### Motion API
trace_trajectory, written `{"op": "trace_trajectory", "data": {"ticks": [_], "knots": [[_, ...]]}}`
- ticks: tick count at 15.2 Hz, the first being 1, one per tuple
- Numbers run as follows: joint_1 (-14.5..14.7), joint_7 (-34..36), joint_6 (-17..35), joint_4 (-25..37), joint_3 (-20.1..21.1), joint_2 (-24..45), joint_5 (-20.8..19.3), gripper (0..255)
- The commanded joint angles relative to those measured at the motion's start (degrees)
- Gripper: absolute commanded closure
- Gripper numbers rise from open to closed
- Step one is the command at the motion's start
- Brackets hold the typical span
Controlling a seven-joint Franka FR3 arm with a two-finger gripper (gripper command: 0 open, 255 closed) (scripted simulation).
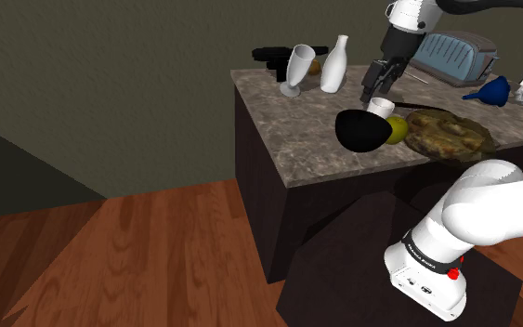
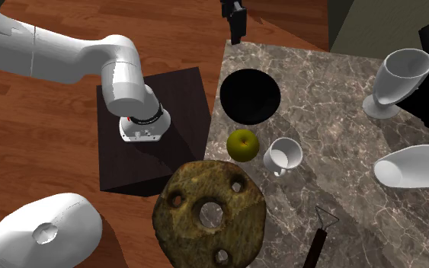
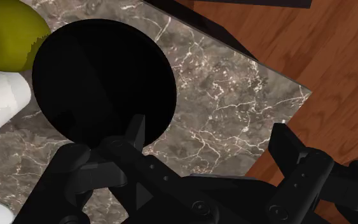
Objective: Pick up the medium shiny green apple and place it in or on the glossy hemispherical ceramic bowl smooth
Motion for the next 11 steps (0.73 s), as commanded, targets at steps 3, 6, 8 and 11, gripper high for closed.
{"op": "trace_trajectory", "data": {"ticks": [3,6,8,11], "knots": [[-0.87,-2.94,1.07,-1.74,-2.65,-1.00,-1.67,0],[-2.25,-7.37,2.84,-3.83,-6.78,-1.89,-4.30,0],[-3.22,-10.36,4.14,-4.86,-9.62,-2.04,-6.08,0],[-4.59,-14.85,6.30,-5.84,-14.02,-1.58,-8.70,0]]}}
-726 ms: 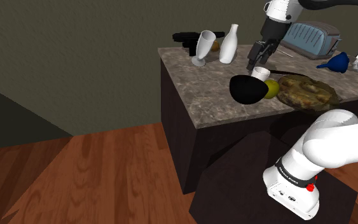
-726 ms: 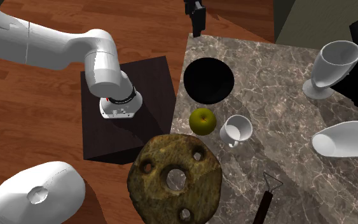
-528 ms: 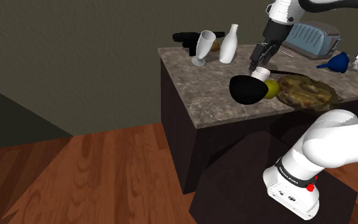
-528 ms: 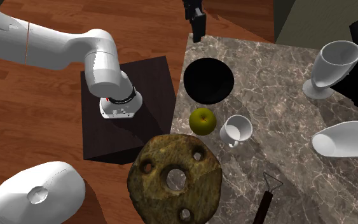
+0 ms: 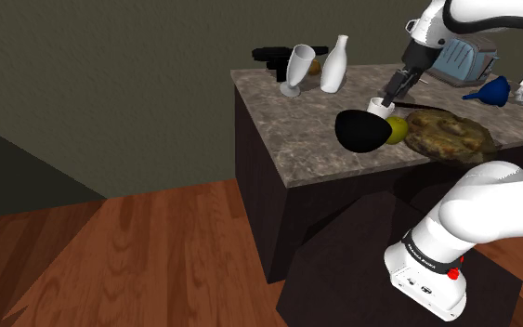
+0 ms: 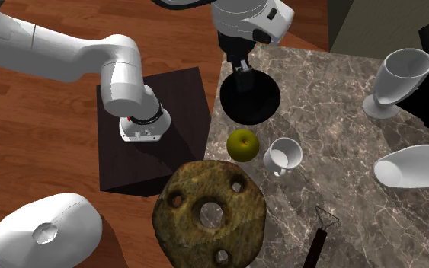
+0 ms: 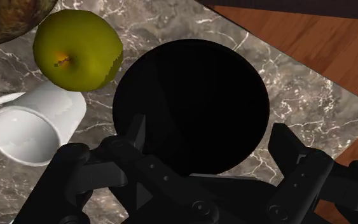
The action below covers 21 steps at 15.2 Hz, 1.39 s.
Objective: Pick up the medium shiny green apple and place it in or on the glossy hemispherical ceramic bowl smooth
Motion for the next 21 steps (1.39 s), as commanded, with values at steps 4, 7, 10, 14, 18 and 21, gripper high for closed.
{"op": "trace_trajectory", "data": {"ticks": [4,7,10,14,18,21], "knots": [[-1.90,-7.52,3.98,-0.64,-7.50,2.03,-4.06,0],[-2.57,-12.07,6.61,-0.01,-12.28,4.38,-6.05,0],[-2.71,-16.70,9.37,1.31,-17.23,7.46,-7.47,0],[-2.63,-17.73,12.47,-0.16,-19.13,8.84,-8.09,0],[-2.55,-17.71,15.83,-2.52,-20.15,9.84,-8.57,0],[-2.53,-17.71,16.33,-2.85,-20.30,10.01,-8.63,0]]}}
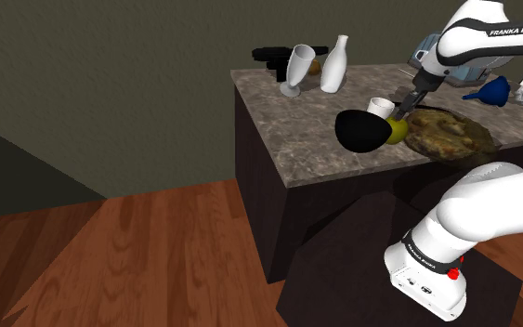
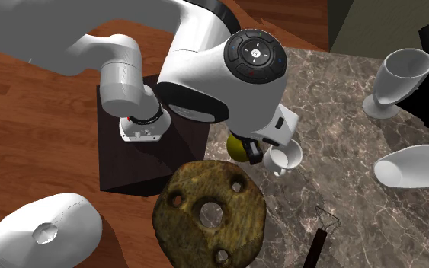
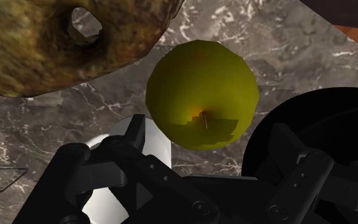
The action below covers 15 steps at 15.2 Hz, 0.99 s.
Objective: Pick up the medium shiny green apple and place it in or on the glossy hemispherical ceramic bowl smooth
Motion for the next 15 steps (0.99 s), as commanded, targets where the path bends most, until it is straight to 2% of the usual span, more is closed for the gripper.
{"op": "trace_trajectory", "data": {"ticks": [1,5,6,15], "knots": [[0.02,-0.02,0.21,-0.09,-0.08,0.09,-0.02,0],[0.01,-0.02,0.19,-0.09,-0.08,0.09,-0.02,0],[0.01,-0.02,0.19,-0.09,-0.08,0.09,-0.02,255],[0.01,-0.02,0.19,-0.09,-0.08,0.08,-0.02,255]]}}
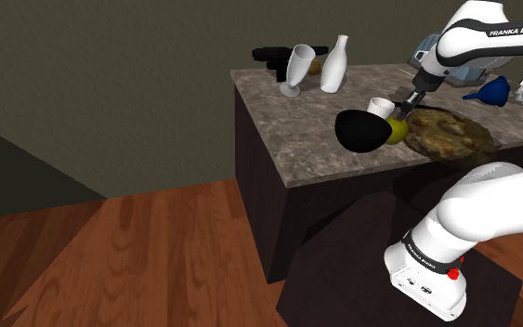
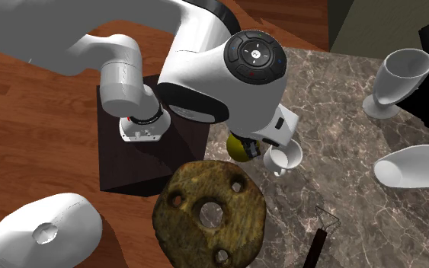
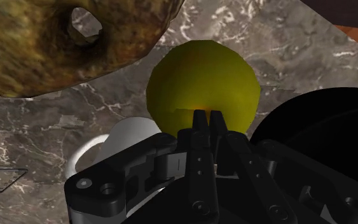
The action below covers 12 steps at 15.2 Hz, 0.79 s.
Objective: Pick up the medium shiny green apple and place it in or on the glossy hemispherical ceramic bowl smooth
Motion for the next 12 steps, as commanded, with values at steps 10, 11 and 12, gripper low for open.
{"op": "trace_trajectory", "data": {"ticks": [10,11,12], "knots": [[0.47,0.21,-7.91,6.65,2.47,-1.22,1.59,255],[0.54,0.22,-8.66,7.37,2.69,-1.26,1.75,255],[0.61,0.23,-9.42,8.09,2.90,-1.28,1.91,255]]}}
